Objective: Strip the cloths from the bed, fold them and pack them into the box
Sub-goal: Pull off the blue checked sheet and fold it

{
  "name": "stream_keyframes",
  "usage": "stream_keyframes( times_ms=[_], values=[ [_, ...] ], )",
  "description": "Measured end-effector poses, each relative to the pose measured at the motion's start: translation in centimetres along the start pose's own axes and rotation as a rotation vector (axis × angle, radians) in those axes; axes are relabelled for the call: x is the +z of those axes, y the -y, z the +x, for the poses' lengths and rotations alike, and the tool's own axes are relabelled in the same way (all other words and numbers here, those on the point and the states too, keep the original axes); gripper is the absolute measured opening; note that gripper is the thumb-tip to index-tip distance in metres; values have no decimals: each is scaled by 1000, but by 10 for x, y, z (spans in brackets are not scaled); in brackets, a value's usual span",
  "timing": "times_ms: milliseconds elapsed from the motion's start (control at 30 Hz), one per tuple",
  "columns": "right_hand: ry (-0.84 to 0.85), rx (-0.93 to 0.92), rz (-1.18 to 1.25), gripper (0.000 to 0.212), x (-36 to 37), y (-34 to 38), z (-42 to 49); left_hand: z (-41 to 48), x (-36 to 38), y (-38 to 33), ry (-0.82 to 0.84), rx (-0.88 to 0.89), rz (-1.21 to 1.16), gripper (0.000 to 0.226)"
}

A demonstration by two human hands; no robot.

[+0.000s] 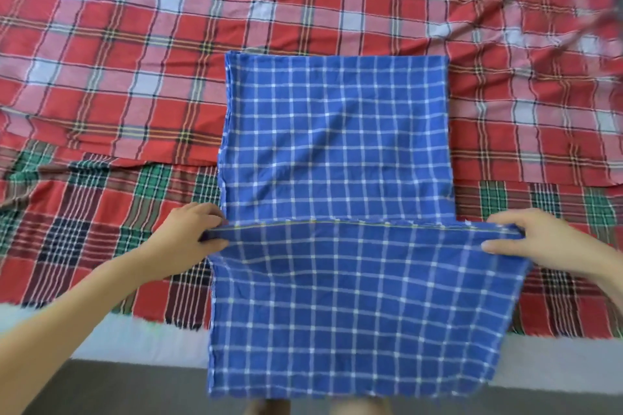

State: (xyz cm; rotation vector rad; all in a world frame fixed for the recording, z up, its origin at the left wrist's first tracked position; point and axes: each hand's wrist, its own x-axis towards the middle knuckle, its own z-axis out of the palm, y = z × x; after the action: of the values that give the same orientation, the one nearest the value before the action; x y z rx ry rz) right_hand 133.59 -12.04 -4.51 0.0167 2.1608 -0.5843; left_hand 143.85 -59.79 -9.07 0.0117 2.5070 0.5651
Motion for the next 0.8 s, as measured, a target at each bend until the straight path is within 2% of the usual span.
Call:
stream_keyframes(
  times_ms=[100,167,267,367,400,467,500,533,567,700,800],
  values=[
    [-21,-91,147,63,-34,12,-16,-16,-47,-10,90,-134,-468,20],
    [-63,-131,298,63,-56,21,-14,-11,-75,-7,29,-165,-574,19],
    [-97,-163,512,76,-84,43,7,17,-111,-7,-167,-136,-473,16],
    [-233,-125,577,79,-112,66,54,72,-137,-8,-311,-104,-379,10],
    [-271,-106,607,70,-118,75,72,92,-143,-9,-355,-101,-371,12],
    [-376,-113,690,18,-129,91,110,132,-151,-4,-451,-154,-380,19],
    [-430,-110,703,9,-130,96,127,146,-150,0,-496,-200,-411,15],
    [-478,-91,696,20,-133,98,149,163,-151,1,-532,-239,-437,11],
    [-523,-56,666,20,-135,97,169,177,-150,4,-560,-283,-437,9],
    [-708,44,528,13,-138,100,239,230,-146,12,-628,-442,-420,36],
    [-817,46,411,24,-146,107,271,263,-145,19,-695,-467,-483,34]
  ],
)
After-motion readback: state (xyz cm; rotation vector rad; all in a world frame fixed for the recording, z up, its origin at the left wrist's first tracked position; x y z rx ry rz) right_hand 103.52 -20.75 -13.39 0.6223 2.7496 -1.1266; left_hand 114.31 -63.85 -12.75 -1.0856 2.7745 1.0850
